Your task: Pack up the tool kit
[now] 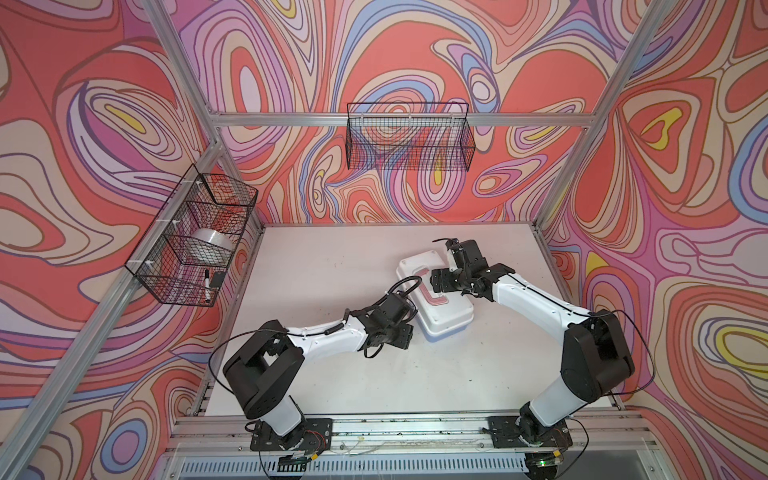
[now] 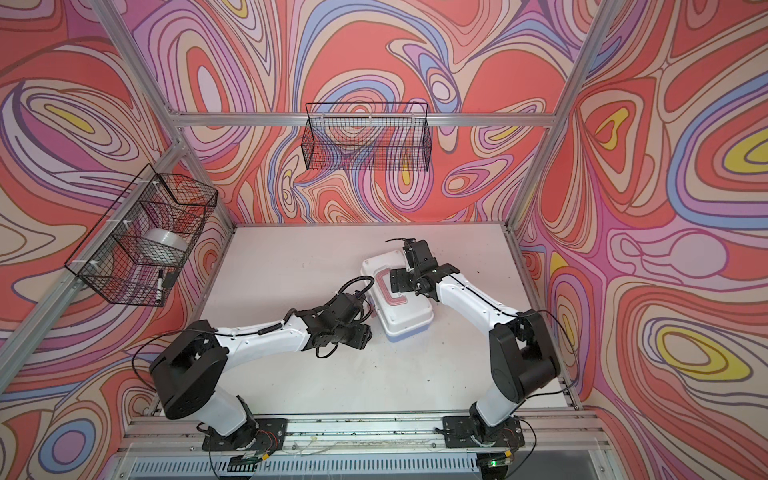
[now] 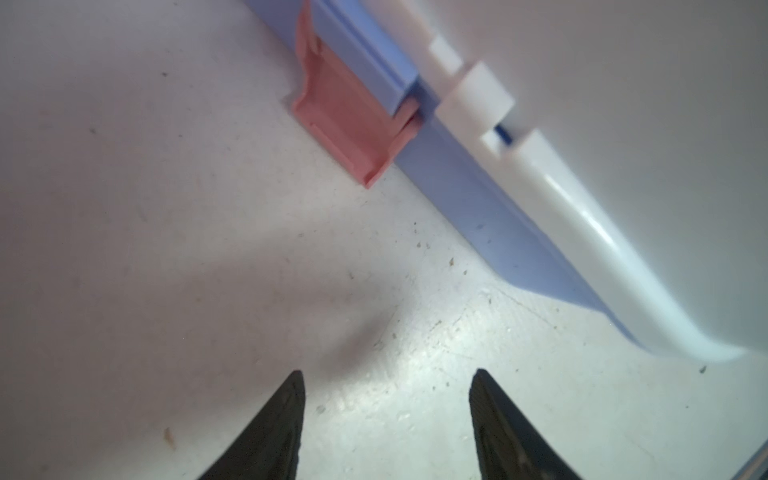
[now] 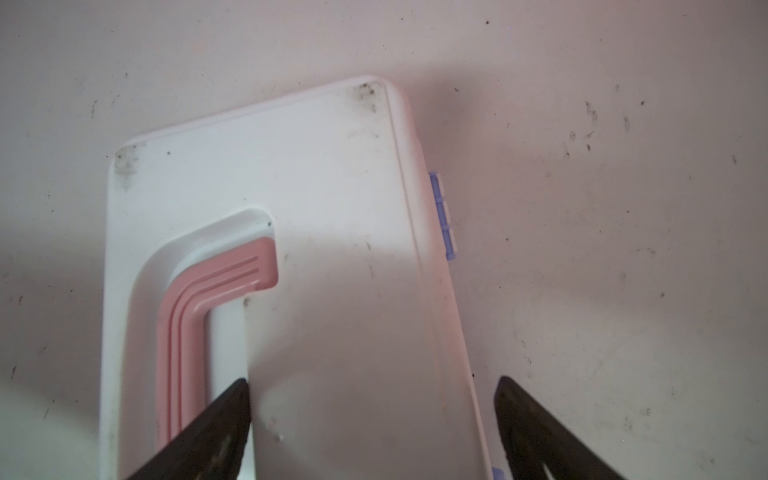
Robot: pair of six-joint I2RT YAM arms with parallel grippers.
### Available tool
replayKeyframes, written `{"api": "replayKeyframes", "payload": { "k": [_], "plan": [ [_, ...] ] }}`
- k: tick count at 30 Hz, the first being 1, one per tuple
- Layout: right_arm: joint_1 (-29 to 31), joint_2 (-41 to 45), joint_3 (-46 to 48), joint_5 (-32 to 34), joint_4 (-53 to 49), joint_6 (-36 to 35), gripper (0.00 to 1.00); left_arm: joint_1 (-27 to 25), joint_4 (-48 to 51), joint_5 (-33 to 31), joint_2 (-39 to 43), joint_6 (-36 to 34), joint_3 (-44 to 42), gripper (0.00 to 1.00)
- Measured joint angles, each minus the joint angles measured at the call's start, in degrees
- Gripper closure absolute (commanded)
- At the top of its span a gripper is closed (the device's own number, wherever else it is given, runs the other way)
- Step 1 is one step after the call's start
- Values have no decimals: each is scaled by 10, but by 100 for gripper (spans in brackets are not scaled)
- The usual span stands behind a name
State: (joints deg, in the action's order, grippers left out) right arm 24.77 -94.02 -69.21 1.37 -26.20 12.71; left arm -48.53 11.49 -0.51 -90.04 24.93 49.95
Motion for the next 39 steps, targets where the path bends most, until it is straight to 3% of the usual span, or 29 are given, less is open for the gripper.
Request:
{"api": "replayKeyframes", "payload": {
  "k": [6,17,26,39],
  "plan": [
    [-1,-40,-34,-17,8,-28,4,2,-50,-42,21,-88,-34,28],
    [-14,-65,-53,-57,23,-91,11,2,-173,-74,-59,-153,-39,22],
    [-30,-70,-51,-94,35,-138,15,2,-273,-110,-135,-152,-31,20],
    [-34,-73,-47,-97,50,-163,18,5,-427,-162,-193,-118,-43,17]
  ]
}}
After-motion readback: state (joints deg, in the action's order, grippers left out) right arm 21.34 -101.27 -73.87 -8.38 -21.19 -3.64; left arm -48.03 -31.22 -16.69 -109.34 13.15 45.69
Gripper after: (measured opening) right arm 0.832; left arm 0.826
